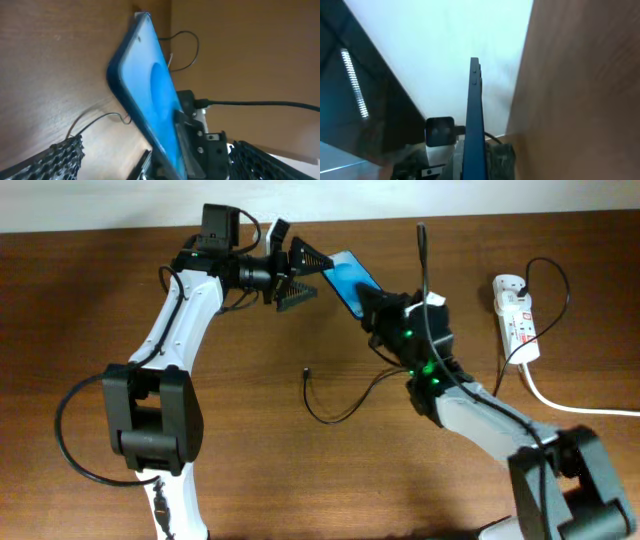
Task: Plug charger to phone and switch on socket
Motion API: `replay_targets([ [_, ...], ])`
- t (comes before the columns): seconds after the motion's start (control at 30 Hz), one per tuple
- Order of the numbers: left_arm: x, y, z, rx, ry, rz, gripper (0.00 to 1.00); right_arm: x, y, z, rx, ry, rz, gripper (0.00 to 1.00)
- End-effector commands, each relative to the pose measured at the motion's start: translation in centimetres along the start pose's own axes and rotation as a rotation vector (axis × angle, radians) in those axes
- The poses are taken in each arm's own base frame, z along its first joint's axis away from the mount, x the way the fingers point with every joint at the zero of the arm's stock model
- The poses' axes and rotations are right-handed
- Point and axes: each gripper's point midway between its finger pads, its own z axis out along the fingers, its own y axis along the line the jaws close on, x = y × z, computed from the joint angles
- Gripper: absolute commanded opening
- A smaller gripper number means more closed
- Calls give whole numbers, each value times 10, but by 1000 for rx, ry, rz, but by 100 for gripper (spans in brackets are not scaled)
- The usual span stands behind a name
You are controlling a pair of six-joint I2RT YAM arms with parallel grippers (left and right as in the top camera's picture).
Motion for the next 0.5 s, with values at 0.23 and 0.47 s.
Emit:
replay_targets([
  [0.23, -20, -1, -2, -34, -86, -146, 86, 20, 18, 6, -97, -110, 49, 4],
  [0.47, -36, -20, 0, 21, -130, -102, 76, 27, 33, 8, -129, -106, 50, 4],
])
